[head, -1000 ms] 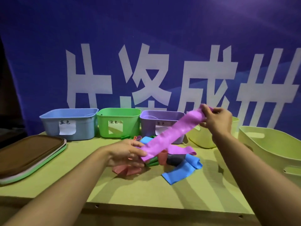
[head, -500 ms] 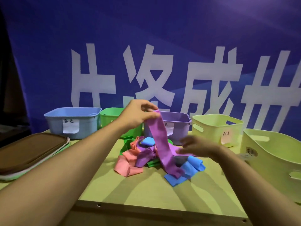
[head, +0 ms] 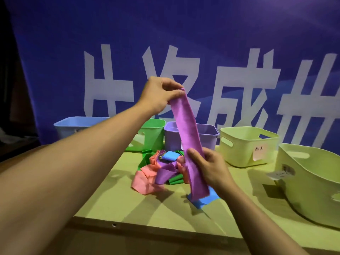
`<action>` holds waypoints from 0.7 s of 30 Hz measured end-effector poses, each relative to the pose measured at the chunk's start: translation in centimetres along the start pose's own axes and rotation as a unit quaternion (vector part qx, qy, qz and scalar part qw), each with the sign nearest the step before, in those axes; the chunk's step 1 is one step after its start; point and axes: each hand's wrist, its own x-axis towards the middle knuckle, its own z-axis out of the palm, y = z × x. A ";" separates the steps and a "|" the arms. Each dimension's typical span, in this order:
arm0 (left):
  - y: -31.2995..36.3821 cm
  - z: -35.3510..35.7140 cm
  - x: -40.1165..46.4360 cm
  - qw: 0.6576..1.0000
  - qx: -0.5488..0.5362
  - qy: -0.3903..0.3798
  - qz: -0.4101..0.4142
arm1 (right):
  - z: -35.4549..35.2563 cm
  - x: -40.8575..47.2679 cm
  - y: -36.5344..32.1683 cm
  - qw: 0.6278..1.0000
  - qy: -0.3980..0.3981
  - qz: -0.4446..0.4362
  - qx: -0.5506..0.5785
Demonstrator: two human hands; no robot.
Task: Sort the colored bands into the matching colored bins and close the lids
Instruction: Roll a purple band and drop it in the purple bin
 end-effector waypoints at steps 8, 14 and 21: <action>-3.6 1.3 -0.3 0.999 0.036 0.013 -0.028 | 1.3 -5.5 3.9 0.990 -0.032 0.138 0.007; -4.9 3.3 -1.5 0.996 0.044 -0.073 -0.034 | 1.0 -5.4 3.8 0.933 -0.050 0.178 -0.308; -6.5 5.5 -2.1 0.994 0.004 -0.105 -0.041 | 0.4 -5.5 2.1 0.786 -0.061 0.157 -0.595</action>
